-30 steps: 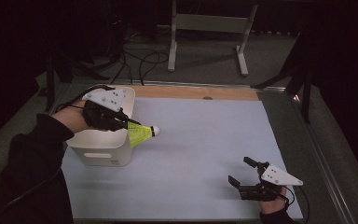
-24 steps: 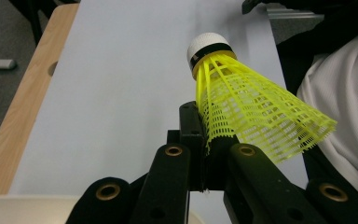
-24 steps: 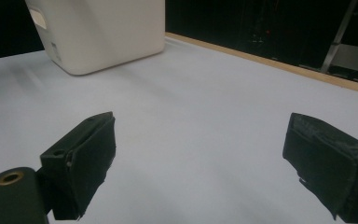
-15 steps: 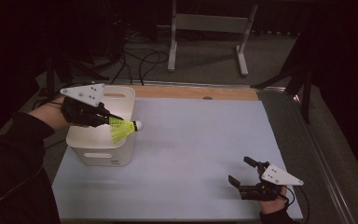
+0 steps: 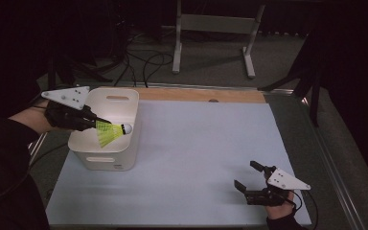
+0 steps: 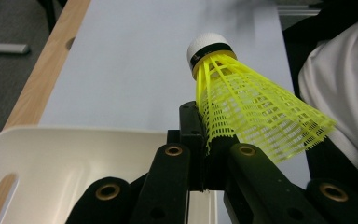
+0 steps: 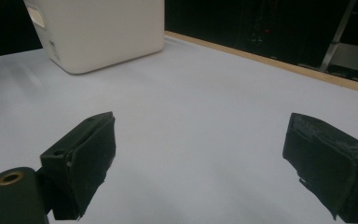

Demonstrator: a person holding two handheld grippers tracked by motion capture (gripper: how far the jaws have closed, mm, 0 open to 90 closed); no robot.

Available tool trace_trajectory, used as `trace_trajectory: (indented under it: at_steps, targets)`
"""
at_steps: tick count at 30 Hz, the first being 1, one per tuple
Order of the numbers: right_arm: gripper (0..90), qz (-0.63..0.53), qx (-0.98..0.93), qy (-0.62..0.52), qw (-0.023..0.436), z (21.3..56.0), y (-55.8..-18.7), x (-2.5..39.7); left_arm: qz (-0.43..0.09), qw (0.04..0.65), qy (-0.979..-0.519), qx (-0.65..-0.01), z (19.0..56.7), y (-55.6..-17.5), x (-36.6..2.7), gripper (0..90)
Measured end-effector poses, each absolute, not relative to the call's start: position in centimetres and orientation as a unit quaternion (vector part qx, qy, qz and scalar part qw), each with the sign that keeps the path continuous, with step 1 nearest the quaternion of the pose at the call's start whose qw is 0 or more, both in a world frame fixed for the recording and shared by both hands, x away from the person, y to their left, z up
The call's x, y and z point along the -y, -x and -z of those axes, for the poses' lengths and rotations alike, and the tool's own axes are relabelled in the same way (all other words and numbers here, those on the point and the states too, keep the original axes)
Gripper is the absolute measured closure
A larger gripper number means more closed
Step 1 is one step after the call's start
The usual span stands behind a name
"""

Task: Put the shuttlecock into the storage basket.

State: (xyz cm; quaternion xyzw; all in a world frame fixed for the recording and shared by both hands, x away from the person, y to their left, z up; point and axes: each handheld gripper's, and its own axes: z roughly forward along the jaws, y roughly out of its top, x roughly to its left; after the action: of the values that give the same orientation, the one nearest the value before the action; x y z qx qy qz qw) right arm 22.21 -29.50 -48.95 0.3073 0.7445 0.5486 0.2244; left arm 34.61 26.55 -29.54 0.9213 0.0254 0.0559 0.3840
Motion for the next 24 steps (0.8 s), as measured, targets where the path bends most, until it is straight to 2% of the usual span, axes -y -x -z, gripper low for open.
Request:
trace_trajectory:
  at_steps: [24]
  targets:
    - [9.2, -0.547, -0.746, -0.304, 0.227, 48.9, -22.1, 29.5, -0.056, 0.370, -0.926, -0.050, 35.7, -36.6, -28.1, 89.4]
